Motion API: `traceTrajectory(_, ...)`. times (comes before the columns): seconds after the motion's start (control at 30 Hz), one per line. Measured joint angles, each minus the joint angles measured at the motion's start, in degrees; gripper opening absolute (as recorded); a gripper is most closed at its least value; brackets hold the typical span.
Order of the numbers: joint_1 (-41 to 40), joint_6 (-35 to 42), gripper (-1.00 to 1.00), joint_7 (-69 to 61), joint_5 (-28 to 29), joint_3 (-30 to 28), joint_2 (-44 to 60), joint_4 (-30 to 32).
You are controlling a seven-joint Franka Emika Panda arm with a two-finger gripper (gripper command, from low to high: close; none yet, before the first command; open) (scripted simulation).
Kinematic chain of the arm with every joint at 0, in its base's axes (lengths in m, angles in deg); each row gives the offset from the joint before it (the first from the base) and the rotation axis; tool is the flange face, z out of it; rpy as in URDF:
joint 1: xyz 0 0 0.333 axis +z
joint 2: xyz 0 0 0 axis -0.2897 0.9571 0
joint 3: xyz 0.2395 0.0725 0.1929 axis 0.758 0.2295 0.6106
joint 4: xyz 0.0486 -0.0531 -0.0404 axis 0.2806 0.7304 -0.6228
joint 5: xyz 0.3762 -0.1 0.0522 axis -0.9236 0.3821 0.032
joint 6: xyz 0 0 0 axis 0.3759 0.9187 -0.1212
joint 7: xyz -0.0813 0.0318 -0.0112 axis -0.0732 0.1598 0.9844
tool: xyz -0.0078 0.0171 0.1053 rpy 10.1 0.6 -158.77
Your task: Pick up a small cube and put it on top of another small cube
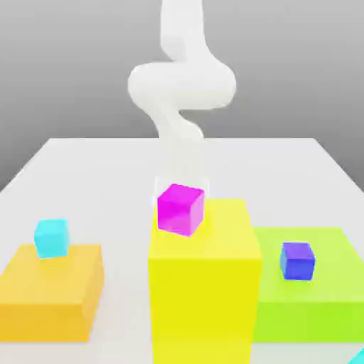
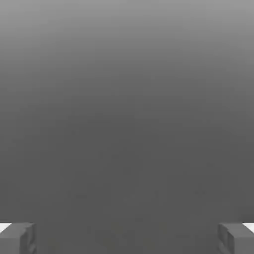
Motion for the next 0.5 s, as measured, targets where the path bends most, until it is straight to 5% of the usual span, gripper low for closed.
traceTrajectory(0.5, 4.9, -5.2, 0.00, -2.0, 2.4, 6.8, 31.5, -6.9)
